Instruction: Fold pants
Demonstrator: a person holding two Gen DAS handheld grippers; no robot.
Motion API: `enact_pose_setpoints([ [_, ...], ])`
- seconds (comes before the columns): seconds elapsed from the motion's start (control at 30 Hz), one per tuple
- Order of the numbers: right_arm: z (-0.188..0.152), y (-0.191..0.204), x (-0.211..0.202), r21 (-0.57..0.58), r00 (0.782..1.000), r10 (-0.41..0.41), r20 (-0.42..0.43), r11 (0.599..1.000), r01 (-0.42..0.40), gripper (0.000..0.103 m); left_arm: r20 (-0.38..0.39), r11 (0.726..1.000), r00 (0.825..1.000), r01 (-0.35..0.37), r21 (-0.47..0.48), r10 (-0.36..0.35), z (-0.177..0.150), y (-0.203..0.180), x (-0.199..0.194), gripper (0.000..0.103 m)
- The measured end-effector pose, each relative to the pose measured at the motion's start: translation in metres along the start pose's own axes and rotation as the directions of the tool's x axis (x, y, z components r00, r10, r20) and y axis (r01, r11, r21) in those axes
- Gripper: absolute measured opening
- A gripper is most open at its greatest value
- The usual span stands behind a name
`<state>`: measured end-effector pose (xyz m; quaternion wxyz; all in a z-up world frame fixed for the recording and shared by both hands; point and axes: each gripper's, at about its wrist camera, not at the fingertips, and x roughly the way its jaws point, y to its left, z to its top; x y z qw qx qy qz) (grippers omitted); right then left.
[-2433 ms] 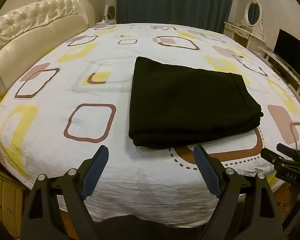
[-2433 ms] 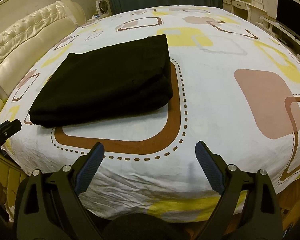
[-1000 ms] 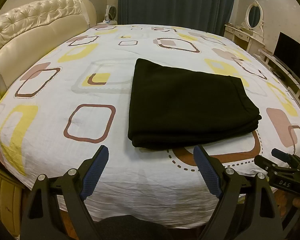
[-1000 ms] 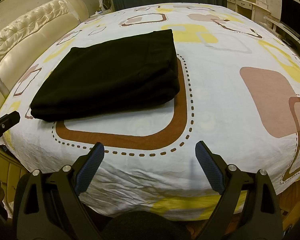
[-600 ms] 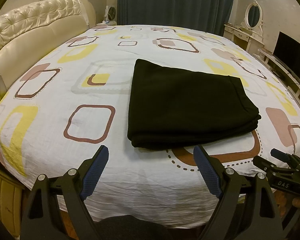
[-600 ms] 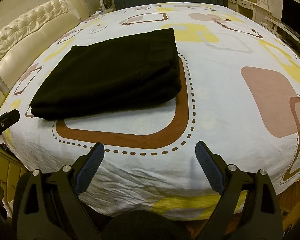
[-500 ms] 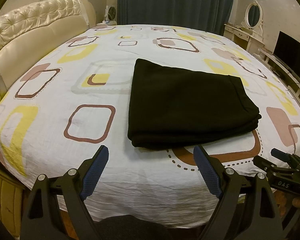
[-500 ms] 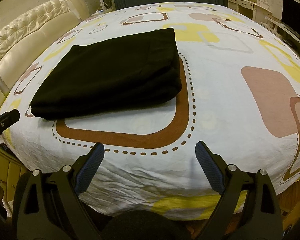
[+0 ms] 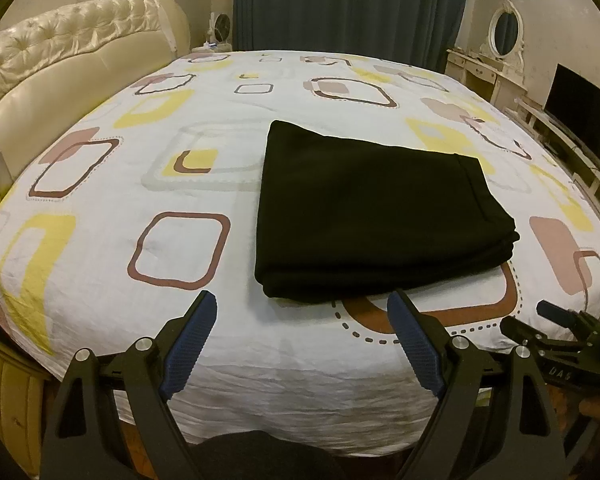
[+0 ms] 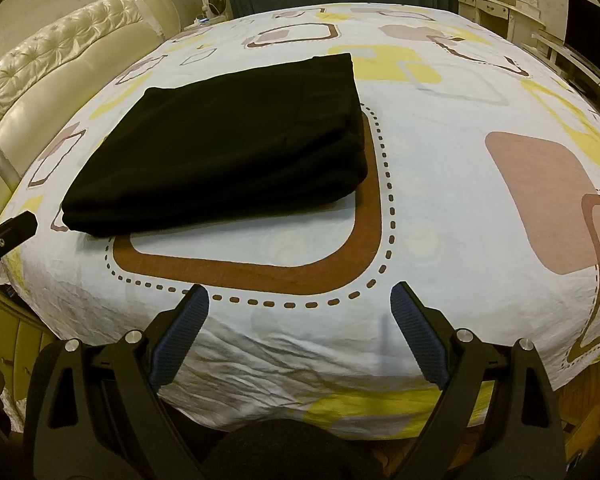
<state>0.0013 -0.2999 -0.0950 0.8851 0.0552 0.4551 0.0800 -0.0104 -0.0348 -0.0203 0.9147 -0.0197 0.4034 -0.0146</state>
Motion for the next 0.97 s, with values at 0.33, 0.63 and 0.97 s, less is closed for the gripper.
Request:
enact_pose_setpoints([
  [0.33,-0.001,0.001,0.000,-0.004,1.000,0.007,0.002,1.000,-0.007,0.092,0.004,1.000,1.000,0.014,-0.003,-0.014,0.006,0.005,-0.003,0.088],
  [0.63,0.001,-0.004,-0.001,0.006,1.000,0.024,0.009,1.000,-0.024,0.092,0.092,1.000,0.996,0.008,0.027,-0.010,0.005,-0.003,-0.016,0.089],
  [0.97,0.036,-0.025,-0.014,0.052,0.995,0.078,0.064,0.995,-0.081,0.093,0.071,0.995,0.992,-0.102,0.000,0.101,0.070,0.056,0.028,0.089],
])
